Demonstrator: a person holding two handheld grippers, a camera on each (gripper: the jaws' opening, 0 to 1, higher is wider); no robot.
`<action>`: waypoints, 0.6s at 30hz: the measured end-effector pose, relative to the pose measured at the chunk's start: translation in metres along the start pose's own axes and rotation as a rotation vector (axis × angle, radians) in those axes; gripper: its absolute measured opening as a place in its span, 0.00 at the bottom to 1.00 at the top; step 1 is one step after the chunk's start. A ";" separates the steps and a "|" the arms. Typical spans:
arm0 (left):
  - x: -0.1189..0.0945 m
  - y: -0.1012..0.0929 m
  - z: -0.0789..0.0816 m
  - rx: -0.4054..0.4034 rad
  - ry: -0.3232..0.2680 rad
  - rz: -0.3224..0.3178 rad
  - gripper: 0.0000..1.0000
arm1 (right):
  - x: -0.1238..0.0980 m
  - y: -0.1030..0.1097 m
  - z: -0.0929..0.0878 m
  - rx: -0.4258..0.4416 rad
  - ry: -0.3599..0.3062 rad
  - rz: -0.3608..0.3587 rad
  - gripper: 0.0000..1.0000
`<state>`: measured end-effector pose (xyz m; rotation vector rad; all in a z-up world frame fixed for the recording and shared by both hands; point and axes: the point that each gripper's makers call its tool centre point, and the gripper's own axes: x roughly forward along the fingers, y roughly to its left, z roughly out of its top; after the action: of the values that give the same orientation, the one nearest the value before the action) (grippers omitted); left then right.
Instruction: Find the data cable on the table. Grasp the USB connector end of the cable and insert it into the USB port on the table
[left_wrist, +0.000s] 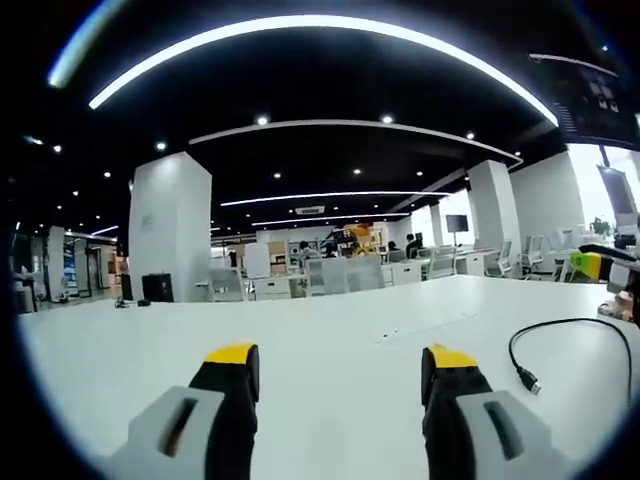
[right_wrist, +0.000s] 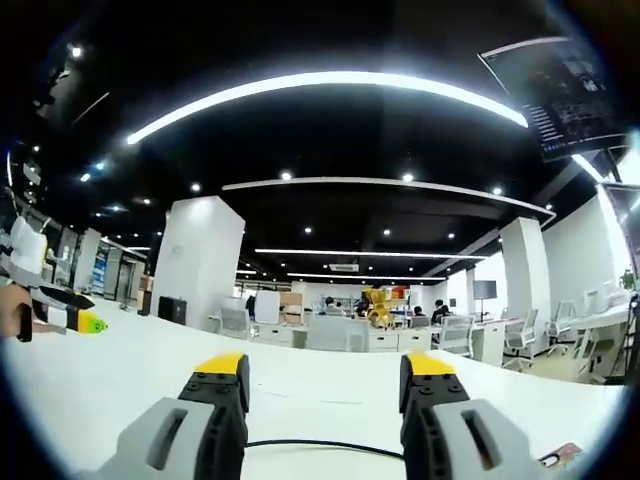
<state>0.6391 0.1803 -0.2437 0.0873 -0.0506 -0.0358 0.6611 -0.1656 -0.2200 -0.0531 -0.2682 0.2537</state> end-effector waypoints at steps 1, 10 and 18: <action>0.000 0.001 0.000 -0.002 -0.002 0.005 0.66 | 0.000 -0.001 0.001 0.000 -0.004 -0.005 0.61; -0.001 0.004 0.005 -0.025 -0.026 0.018 0.66 | -0.005 -0.012 0.010 0.024 -0.049 -0.050 0.61; -0.003 0.010 0.013 -0.044 -0.069 0.054 0.69 | -0.005 -0.019 0.010 0.048 -0.059 -0.074 0.62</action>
<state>0.6362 0.1894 -0.2300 0.0408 -0.1208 0.0141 0.6583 -0.1845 -0.2097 0.0117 -0.3217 0.1880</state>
